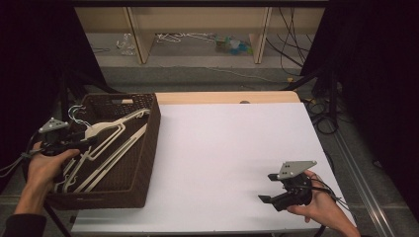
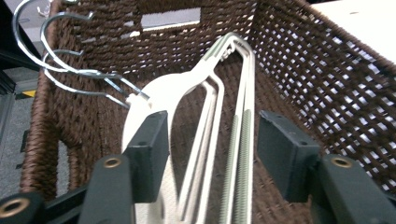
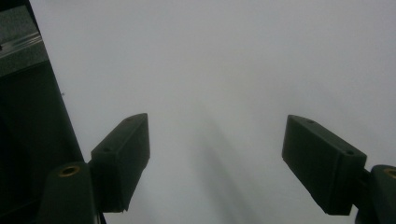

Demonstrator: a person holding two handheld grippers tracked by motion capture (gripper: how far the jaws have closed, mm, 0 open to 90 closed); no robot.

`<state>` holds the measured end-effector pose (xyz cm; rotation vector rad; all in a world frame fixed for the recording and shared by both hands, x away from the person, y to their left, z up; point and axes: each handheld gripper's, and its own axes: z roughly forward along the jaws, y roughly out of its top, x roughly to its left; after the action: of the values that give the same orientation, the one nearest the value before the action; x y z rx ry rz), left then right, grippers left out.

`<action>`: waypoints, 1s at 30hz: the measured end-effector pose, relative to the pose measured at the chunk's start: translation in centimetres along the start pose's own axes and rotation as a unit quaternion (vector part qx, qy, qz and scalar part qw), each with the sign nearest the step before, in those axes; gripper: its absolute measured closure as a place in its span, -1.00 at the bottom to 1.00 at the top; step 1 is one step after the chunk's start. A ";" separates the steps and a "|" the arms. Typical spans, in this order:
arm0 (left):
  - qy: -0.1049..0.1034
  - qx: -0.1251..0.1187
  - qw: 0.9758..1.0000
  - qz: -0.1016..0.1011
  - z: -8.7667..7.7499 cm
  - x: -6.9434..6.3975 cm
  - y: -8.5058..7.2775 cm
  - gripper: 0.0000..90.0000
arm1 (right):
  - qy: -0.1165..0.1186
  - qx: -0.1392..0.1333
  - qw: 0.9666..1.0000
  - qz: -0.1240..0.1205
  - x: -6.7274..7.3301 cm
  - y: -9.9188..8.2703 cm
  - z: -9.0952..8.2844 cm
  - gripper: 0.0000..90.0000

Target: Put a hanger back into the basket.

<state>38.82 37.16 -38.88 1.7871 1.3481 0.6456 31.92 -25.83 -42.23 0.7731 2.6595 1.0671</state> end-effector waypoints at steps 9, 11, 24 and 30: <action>-0.041 -0.042 0.998 0.030 -1.3 -4.5 0.7 -0.19 | -0.017 -0.035 0.999 0.019 -0.2 0.0 -0.2 -0.49; -0.055 -0.052 0.996 0.036 -1.6 -5.9 0.8 -0.22 | -0.024 -0.047 0.998 0.023 -0.3 0.0 -0.3 -0.49; -0.131 -0.082 0.985 0.077 -1.4 -14.7 0.6 -0.39 | -0.045 -0.097 0.993 0.047 0.2 -0.2 -0.6 -0.61; -0.158 -0.082 0.979 0.096 -1.1 -17.8 -0.6 -0.47 | -0.043 -0.110 0.991 0.056 0.6 -0.2 -0.5 -0.61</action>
<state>32.24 20.65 -37.68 1.8085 0.8920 0.5299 31.18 -25.99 -41.96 0.9075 2.4008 1.2970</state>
